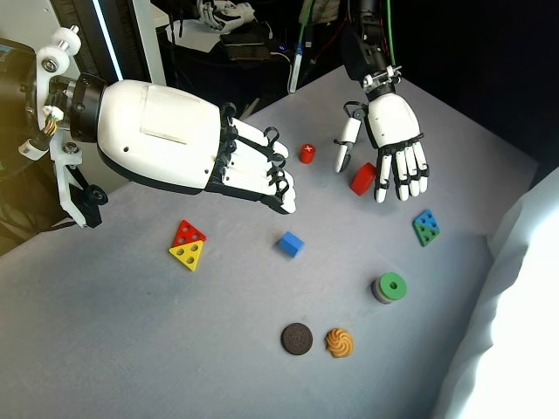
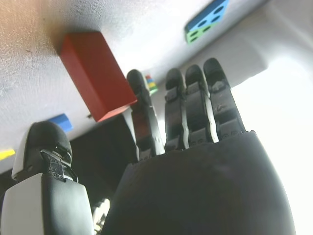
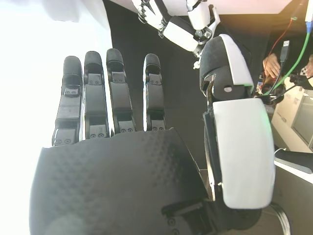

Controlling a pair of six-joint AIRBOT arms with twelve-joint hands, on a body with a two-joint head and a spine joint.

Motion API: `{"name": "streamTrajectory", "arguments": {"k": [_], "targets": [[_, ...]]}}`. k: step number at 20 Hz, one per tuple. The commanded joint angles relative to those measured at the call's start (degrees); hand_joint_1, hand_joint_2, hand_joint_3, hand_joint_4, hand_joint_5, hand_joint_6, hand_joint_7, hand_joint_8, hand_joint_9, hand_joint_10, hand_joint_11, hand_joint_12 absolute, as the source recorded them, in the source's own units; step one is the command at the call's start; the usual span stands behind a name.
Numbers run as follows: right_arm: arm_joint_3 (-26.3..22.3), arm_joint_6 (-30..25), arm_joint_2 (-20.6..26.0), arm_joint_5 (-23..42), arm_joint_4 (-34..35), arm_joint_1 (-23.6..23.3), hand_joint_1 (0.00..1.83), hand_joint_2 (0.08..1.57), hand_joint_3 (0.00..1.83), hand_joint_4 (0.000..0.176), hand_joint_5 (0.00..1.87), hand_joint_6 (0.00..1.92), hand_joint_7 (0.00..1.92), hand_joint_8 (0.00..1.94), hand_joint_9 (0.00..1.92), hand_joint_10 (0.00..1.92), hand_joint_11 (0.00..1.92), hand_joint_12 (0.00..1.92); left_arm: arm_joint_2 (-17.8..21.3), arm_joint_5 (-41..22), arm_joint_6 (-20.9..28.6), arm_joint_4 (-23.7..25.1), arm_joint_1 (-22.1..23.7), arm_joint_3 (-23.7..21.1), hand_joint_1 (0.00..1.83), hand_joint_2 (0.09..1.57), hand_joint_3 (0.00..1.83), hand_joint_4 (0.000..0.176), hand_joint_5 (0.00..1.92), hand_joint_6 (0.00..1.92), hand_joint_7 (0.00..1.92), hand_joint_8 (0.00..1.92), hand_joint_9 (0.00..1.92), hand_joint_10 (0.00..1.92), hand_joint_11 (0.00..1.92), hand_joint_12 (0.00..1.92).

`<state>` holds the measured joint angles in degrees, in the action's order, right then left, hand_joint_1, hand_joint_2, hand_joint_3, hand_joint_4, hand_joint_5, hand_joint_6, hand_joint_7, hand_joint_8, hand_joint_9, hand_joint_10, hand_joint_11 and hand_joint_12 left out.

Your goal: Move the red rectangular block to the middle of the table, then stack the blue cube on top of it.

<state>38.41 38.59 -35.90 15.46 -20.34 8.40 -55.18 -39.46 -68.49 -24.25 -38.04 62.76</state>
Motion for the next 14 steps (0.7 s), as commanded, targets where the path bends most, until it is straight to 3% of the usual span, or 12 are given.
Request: {"name": "streamTrajectory", "arguments": {"k": [1, 5, 8, 14], "targets": [[-0.2, -0.3, 0.6, 6.2, 0.9, -0.5, 0.53, 1.16, 0.0, 0.0, 0.28, 0.0, 0.28, 0.0, 0.24, 0.01, 0.0, 0.63, 0.4, -6.7, 0.4, 0.4, -0.1, 0.4, 0.31, 1.07, 0.0, 0.104, 0.52, 0.0, 0.23, 0.0, 0.12, 0.0, 0.0, 0.33], [-0.2, -0.3, 0.6, 6.3, 0.9, -0.5, 0.55, 1.16, 0.0, 0.0, 0.28, 0.0, 0.27, 0.0, 0.23, 0.0, 0.0, 0.62, 0.3, -7.2, 0.8, 0.4, -0.8, 0.5, 0.32, 1.08, 0.0, 0.124, 0.56, 0.02, 0.25, 0.0, 0.12, 0.0, 0.0, 0.33], [-0.2, -0.3, 0.6, 6.3, 0.9, -0.5, 0.53, 1.16, 0.0, 0.0, 0.28, 0.0, 0.29, 0.0, 0.24, 0.0, 0.0, 0.61, -0.1, -7.3, 1.0, 0.4, -1.1, 0.6, 0.34, 1.07, 0.0, 0.096, 0.53, 0.0, 0.23, 0.0, 0.12, 0.0, 0.0, 0.33], [-0.3, -0.3, 0.6, 6.3, 0.9, -0.5, 0.53, 1.16, 0.0, 0.0, 0.27, 0.0, 0.27, 0.0, 0.23, 0.0, 0.0, 0.58, -0.5, -7.4, 1.2, 0.4, -1.5, 0.6, 0.34, 1.07, 0.0, 0.111, 0.55, 0.02, 0.24, 0.01, 0.13, 0.0, 0.0, 0.33]]}}
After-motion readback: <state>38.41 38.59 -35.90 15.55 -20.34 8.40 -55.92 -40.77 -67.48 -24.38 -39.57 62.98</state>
